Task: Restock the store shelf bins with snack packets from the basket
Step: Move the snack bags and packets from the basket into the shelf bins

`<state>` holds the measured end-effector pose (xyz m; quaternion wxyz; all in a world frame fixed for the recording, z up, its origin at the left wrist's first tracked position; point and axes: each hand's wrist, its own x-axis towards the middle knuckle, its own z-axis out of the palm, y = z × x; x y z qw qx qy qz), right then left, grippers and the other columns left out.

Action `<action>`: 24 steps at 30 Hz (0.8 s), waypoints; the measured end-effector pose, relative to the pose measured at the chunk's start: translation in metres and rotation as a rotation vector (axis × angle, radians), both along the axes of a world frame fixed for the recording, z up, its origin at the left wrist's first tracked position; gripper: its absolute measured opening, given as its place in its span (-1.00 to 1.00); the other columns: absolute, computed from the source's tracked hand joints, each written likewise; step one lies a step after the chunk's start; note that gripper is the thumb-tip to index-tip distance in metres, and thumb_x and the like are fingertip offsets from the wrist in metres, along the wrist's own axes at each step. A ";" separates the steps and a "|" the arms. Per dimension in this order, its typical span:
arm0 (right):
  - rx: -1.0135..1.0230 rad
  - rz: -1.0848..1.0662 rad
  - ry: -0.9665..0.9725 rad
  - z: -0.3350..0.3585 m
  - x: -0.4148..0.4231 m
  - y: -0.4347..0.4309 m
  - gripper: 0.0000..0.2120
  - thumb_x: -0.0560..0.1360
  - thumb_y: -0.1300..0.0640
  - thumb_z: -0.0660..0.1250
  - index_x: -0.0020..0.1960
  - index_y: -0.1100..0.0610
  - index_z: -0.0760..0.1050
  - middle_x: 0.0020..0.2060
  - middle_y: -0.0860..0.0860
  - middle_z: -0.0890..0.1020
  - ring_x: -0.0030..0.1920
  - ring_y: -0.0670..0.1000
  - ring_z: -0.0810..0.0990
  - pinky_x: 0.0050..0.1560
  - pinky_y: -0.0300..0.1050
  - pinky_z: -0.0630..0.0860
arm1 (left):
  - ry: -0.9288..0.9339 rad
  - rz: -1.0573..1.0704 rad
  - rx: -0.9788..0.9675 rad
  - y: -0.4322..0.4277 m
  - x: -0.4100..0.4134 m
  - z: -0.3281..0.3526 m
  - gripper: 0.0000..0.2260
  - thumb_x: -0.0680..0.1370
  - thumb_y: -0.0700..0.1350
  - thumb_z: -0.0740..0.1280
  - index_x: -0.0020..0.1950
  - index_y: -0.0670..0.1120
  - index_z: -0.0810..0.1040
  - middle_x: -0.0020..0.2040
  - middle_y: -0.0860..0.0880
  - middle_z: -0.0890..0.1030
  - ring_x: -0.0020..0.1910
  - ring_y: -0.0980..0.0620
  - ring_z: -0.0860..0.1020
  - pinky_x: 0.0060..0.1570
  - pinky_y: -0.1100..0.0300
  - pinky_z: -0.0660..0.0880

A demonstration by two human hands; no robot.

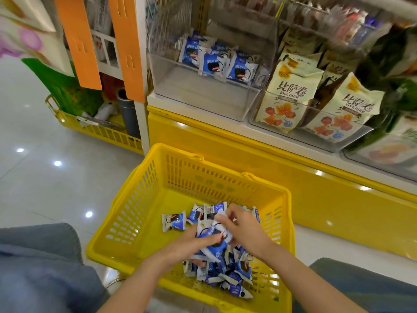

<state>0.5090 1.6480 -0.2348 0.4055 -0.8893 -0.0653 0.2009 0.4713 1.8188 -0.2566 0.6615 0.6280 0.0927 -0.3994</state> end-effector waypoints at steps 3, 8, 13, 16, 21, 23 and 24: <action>0.017 0.001 -0.048 0.005 0.000 0.008 -0.55 0.46 -0.22 0.22 -0.24 0.19 0.35 -0.48 -0.04 0.37 -0.53 -0.09 0.40 -0.49 -0.13 0.47 | -0.029 -0.027 0.020 -0.002 -0.003 0.005 -0.57 0.45 0.14 0.38 0.26 0.08 0.38 0.08 0.04 0.63 -0.07 0.11 0.65 -0.15 0.22 0.58; 0.267 -0.139 0.053 0.000 0.007 0.000 -0.80 0.55 0.04 0.26 -0.21 0.10 0.44 -0.48 -0.16 0.45 -0.48 -0.18 0.46 -0.45 -0.27 0.47 | -0.078 0.023 0.006 0.002 -0.001 0.005 -0.58 0.44 0.12 0.39 0.25 0.05 0.41 0.07 0.06 0.64 -0.02 0.07 0.64 0.02 0.13 0.58; -0.030 -0.373 0.046 -0.047 0.011 -0.044 -0.86 0.54 0.16 0.29 0.08 0.17 0.47 -0.06 0.06 0.61 -0.04 0.02 0.59 -0.02 -0.16 0.52 | -0.119 0.154 0.033 0.011 0.006 0.003 -0.55 0.42 0.15 0.39 0.26 0.11 0.40 0.16 0.12 0.58 0.05 0.16 0.59 -0.16 0.34 0.54; -0.282 -0.260 0.238 -0.084 0.002 -0.072 -0.68 0.52 0.24 0.33 0.26 0.23 0.41 0.19 0.13 0.53 0.20 0.08 0.50 0.14 -0.15 0.43 | -0.116 0.216 0.013 0.013 0.007 -0.001 -0.68 0.44 0.10 0.40 0.16 0.20 0.44 0.07 0.18 0.61 0.01 0.18 0.61 -0.18 0.32 0.55; -0.478 -0.125 0.303 -0.113 -0.002 -0.071 -0.55 0.51 0.30 0.31 0.38 0.17 0.32 0.34 0.13 0.39 0.29 0.10 0.44 0.22 -0.09 0.46 | -0.087 0.231 0.068 0.011 0.008 -0.012 -0.72 0.44 0.12 0.39 0.09 0.25 0.40 0.06 0.22 0.57 -0.02 0.22 0.61 -0.10 0.35 0.52; -0.636 -0.048 0.259 -0.116 0.001 -0.068 -0.65 0.53 0.24 0.30 0.30 0.13 0.41 0.26 0.12 0.48 0.22 0.09 0.49 0.20 -0.08 0.45 | -0.088 0.227 0.095 0.010 0.008 -0.011 -0.72 0.43 0.15 0.39 0.08 0.27 0.40 0.02 0.29 0.56 -0.01 0.31 0.56 -0.22 0.45 0.43; -0.715 0.001 0.237 -0.116 0.003 -0.067 -0.73 0.53 0.19 0.30 0.23 0.10 0.46 0.20 0.09 0.53 0.20 0.08 0.50 0.20 -0.07 0.41 | -0.087 0.223 0.109 0.010 0.008 -0.012 -0.73 0.42 0.16 0.38 0.06 0.28 0.40 0.01 0.32 0.55 -0.01 0.33 0.54 -0.25 0.47 0.41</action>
